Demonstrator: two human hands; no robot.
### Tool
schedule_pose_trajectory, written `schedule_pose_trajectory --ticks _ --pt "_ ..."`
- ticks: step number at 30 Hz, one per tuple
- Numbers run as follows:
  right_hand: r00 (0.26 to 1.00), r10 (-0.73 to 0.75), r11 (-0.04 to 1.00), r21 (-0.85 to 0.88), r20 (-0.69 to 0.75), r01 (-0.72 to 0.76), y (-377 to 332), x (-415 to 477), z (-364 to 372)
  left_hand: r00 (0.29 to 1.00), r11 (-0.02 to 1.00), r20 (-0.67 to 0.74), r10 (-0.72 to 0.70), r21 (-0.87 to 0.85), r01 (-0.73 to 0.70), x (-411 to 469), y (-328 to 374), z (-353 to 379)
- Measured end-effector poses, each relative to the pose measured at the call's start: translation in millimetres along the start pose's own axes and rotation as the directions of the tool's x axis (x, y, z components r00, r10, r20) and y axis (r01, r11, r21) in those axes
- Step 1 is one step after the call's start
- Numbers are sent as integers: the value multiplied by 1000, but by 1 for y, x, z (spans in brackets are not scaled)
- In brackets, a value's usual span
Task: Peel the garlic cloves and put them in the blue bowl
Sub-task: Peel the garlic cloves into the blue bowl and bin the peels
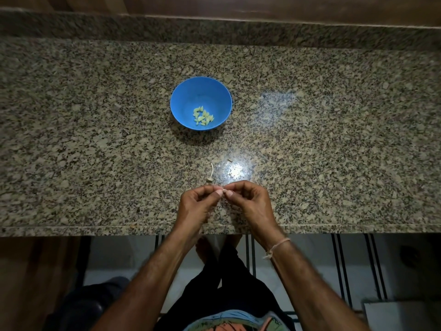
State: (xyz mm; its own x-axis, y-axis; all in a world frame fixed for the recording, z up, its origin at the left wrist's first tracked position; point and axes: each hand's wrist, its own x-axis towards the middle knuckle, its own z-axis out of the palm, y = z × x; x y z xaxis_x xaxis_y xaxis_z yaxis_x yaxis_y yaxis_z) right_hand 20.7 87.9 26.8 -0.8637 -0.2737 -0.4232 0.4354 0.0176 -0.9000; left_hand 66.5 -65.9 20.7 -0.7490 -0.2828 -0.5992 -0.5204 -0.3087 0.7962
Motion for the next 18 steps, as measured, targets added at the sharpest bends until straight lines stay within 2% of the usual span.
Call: schedule_pose_trajectory --ticks 7,10,14,18 --pt "998 -55 997 -54 -14 54 4 -2 2 999 999 -8 -47 28 47 1 -2 2" --pt "999 1 999 53 -52 2 4 -1 4 995 995 -7 -97 6 97 -1 -1 7" --pt "976 208 940 289 -69 -180 5 5 7 999 993 -52 -2 118 8 -4 -2 11" --pt "966 248 922 324 -67 -214 6 8 3 984 962 -127 129 259 -92 -2 -1 11"
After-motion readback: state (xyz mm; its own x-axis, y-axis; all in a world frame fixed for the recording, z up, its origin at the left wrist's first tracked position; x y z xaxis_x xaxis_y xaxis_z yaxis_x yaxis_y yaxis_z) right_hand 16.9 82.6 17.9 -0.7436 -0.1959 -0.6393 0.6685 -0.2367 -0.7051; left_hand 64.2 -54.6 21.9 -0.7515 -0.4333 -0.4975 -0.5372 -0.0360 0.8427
